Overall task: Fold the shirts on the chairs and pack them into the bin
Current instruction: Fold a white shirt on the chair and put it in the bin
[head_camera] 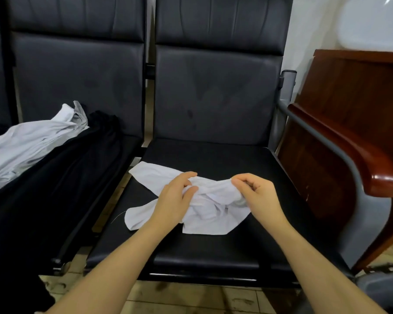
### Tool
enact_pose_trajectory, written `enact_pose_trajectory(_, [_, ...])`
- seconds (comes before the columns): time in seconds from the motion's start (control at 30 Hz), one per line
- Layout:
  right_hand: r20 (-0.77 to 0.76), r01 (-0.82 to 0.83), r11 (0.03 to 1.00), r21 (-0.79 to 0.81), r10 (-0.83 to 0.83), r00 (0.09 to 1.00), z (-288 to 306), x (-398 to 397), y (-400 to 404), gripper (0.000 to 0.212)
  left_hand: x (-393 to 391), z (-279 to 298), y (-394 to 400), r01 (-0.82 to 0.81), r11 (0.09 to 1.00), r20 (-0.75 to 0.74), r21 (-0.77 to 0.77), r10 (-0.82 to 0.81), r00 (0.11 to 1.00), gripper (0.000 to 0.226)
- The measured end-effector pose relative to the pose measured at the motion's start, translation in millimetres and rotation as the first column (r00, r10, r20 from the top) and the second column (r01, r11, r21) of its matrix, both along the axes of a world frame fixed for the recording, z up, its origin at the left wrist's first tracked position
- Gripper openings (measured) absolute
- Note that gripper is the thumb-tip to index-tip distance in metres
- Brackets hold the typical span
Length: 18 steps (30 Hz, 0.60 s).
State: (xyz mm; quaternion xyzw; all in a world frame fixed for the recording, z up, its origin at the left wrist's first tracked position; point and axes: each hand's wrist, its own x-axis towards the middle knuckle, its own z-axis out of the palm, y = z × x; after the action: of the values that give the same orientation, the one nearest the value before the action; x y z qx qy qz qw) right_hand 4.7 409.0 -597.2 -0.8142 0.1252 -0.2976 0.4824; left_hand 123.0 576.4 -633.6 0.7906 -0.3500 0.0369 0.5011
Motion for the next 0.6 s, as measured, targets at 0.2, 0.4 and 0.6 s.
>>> enact_pose_trajectory(0.2, [-0.035,0.085,0.995,-0.05,-0.087,0.996,0.3,-1.6,-13.5,0.018,-10.7,21.5,-0.7,0.143,0.989,0.021,-0.038,-0.142,0.99,0.025])
enact_pose_trajectory(0.4, [-0.018,0.134,0.925,-0.355,-0.15,0.988,-16.7,-5.0,-16.9,0.018,-17.1,2.6,-9.9,0.068,0.979,0.364,0.193,-0.136,0.922,0.046])
enact_pose_trajectory(0.6, [-0.173,-0.099,0.896,-0.432,0.025,0.985,-18.3,-25.5,-10.8,0.004,-20.6,-1.6,-21.1,0.132,0.925,0.47,0.356,-0.299,0.83,0.042])
